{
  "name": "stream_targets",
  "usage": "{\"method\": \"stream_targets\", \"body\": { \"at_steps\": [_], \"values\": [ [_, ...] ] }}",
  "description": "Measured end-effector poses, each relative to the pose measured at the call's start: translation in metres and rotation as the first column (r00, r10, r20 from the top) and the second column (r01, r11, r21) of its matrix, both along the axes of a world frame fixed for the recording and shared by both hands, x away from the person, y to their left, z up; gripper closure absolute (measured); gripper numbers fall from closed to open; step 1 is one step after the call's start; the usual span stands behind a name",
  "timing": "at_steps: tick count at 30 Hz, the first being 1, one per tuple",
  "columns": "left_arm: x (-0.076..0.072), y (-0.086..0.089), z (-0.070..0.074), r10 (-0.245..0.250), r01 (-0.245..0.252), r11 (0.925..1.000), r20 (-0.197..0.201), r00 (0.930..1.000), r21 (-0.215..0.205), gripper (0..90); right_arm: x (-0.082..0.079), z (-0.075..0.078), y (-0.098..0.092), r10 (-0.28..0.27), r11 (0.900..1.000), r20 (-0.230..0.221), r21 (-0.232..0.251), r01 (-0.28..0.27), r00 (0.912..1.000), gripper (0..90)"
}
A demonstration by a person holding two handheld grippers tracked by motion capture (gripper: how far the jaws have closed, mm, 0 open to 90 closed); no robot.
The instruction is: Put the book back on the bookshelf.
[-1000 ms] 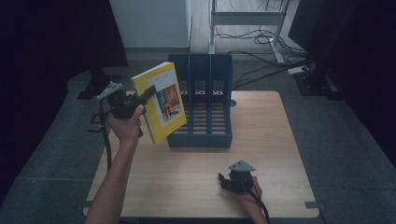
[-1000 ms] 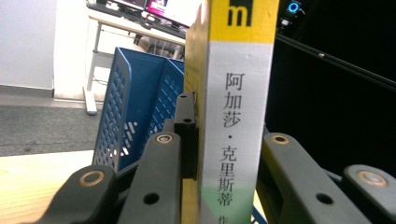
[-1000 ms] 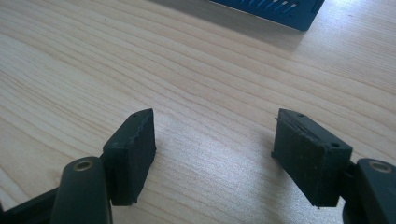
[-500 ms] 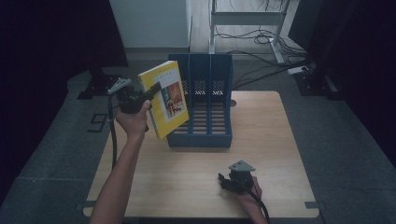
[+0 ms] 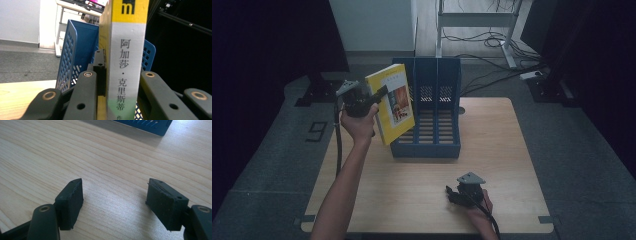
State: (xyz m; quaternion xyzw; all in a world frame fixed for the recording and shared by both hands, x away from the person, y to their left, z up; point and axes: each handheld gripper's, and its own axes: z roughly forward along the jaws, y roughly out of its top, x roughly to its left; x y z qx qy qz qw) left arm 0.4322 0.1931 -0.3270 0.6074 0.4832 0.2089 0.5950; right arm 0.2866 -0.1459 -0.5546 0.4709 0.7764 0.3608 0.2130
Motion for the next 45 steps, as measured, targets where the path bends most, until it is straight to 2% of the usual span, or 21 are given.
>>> {"method": "stream_targets", "body": {
  "at_steps": [20,28,37,45],
  "values": [
    [0.017,-0.007,-0.007,0.039,-0.039,0.9989,-0.007,0.9992,0.026,75.6,0.000,0.000,0.000,-0.001,1.000,0.002,-0.001,0.001,1.0000,29.1],
    [0.025,-0.011,-0.013,0.056,-0.056,0.9966,0.001,0.9984,0.061,75.6,0.000,0.000,0.000,-0.001,1.000,0.001,-0.001,0.001,1.0000,29.1],
    [0.032,-0.016,-0.019,0.055,-0.055,0.9964,-0.004,0.9985,0.065,75.6,-0.001,0.000,0.000,-0.003,1.000,0.000,-0.001,0.003,1.0000,29.3],
    [0.036,-0.015,-0.019,0.066,-0.065,0.9965,-0.005,0.9978,0.052,75.6,-0.002,0.000,-0.001,-0.006,1.000,0.000,0.000,0.006,1.0000,29.3]
  ]
}}
